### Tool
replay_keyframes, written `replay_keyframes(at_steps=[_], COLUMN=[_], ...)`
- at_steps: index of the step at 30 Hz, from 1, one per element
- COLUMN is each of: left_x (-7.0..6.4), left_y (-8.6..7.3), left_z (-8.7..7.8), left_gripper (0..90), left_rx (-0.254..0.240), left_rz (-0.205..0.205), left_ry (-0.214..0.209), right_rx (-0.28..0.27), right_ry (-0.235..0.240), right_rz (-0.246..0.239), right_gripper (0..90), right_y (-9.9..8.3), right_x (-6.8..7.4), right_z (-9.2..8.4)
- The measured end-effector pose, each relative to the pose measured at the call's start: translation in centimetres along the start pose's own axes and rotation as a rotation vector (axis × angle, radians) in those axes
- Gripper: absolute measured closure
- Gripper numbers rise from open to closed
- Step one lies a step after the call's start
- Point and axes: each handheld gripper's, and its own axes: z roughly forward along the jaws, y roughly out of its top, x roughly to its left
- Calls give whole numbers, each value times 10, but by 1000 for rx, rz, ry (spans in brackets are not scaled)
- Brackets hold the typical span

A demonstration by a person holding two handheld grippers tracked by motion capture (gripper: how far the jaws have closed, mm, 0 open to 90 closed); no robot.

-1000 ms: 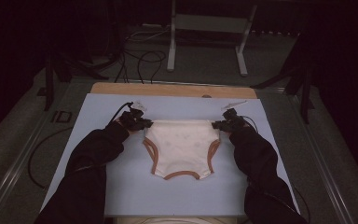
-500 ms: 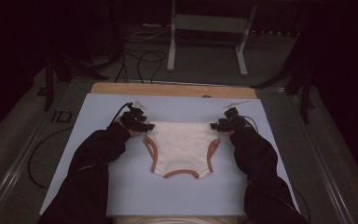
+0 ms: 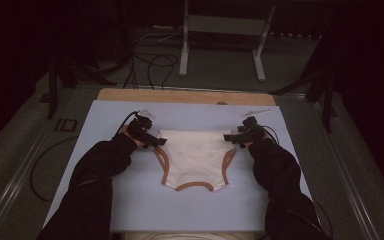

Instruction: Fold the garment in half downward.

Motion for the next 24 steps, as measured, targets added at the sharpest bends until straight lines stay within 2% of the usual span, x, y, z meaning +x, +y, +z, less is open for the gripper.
replay_keyframes(at_steps=[4,10,15,20,24], left_x=[-4,-13,-26,-42,-56], left_y=[2,3,6,9,11], left_z=[-7,-22,-34,-48,-59], left_gripper=[1,2,2,2,2], left_rx=[-16,-22,-39,-65,-107], left_rz=[13,32,72,115,143], left_ry=[-8,-56,-67,-98,-117], right_rx=[-14,-32,-48,-62,-67], right_ry=[4,25,20,31,41], right_rz=[-10,-28,-46,-67,-82], right_gripper=[137,137,136,137,137], right_y=[-2,-1,1,5,9], right_x=[5,15,24,32,39], right_z=[-4,-10,-16,-22,-26])
